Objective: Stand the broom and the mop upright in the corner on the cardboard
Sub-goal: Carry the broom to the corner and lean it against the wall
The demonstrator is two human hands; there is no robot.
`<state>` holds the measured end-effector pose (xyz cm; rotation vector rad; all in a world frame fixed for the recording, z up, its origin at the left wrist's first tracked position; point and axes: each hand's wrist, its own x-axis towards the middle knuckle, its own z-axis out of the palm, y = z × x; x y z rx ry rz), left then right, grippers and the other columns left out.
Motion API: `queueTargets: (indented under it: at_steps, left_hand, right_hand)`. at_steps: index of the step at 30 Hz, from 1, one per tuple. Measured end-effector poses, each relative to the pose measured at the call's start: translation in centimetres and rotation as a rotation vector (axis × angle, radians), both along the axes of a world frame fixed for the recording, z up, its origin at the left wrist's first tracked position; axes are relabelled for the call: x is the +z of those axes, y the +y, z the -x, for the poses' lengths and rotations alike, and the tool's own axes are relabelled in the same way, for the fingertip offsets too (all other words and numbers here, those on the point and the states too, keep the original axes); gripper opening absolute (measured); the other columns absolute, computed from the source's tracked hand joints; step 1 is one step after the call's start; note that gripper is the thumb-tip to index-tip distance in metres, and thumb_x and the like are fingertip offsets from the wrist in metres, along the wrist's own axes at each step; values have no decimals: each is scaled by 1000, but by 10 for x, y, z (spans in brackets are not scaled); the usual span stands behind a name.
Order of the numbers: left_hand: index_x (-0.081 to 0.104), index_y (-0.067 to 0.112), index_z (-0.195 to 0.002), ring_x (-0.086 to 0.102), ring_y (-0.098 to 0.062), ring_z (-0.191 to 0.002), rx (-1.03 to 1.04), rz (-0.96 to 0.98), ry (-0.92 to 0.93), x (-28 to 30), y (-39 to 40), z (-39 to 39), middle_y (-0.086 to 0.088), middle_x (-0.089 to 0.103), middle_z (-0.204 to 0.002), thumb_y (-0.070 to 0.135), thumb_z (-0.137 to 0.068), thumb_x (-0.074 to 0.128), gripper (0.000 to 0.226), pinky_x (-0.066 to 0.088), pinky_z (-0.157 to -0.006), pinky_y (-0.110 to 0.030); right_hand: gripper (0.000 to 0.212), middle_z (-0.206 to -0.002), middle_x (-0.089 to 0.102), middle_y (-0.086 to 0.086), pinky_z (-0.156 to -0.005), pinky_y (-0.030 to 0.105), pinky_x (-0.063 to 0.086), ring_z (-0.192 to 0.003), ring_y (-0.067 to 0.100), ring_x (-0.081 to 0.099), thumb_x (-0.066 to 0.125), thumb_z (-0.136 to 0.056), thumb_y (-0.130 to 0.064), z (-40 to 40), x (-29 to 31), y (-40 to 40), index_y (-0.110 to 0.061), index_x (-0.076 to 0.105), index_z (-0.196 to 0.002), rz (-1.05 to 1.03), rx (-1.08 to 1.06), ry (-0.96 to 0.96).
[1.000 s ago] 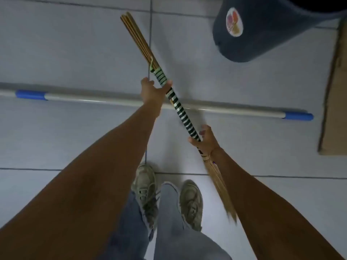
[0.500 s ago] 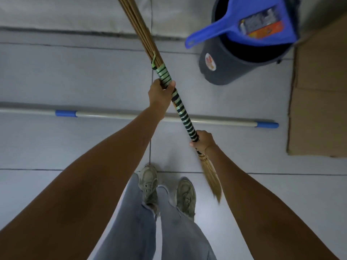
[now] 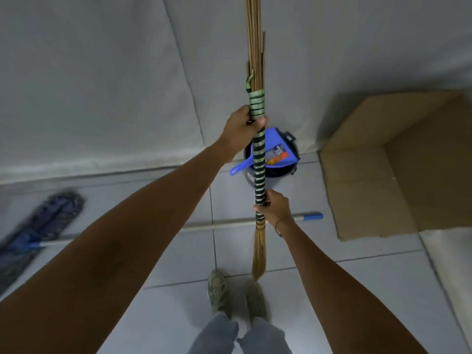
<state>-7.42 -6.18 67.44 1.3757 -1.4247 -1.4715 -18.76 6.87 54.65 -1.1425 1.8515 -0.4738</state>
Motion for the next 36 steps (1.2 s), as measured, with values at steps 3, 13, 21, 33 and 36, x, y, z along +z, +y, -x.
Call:
queueTargets:
  at_steps: [3,13,21,33,36]
  left_hand:
    - [57,24,-82,65,-41,-102,-59,42,25,41,6,18,-26,67,-108,31,-72,69,17,50,-96,-56]
    - [58,18,-89,67,-36,-101,-355,136,39,98,58,130,-25,69,-108,23,-76,67,17,50,-97,-54]
    - [56,14,-99,61,-34,-111,-642,122,142,126,133,296,-18,65,-111,10,-86,60,15,47,-103,-49]
    - [41,9,-114,66,-18,-92,-665,148,246,136,196,504,-16,65,-112,6,-87,58,31,52,-94,-34]
    - [42,5,-120,66,-13,-90,-667,159,234,132,187,527,-13,66,-111,6,-87,58,36,52,-92,-30]
  right_hand:
    - [30,-99,72,15,-75,27,46,-95,29,65,77,-70,-10,5,39,8,-1,65,-96,64,-109,0]
    - [31,-98,72,17,-82,35,51,-95,31,66,76,-70,-9,90,93,81,-1,66,-98,144,-343,87]
    - [35,-102,72,8,-82,29,51,-91,19,64,78,-70,-8,232,110,155,-8,66,-102,166,-580,86]
    - [38,-102,72,13,-89,40,56,-96,26,67,79,-67,-5,441,120,211,-5,65,-103,167,-633,102]
    - [38,-100,72,12,-88,43,56,-94,26,67,80,-66,-6,465,115,200,-6,65,-101,162,-643,80]
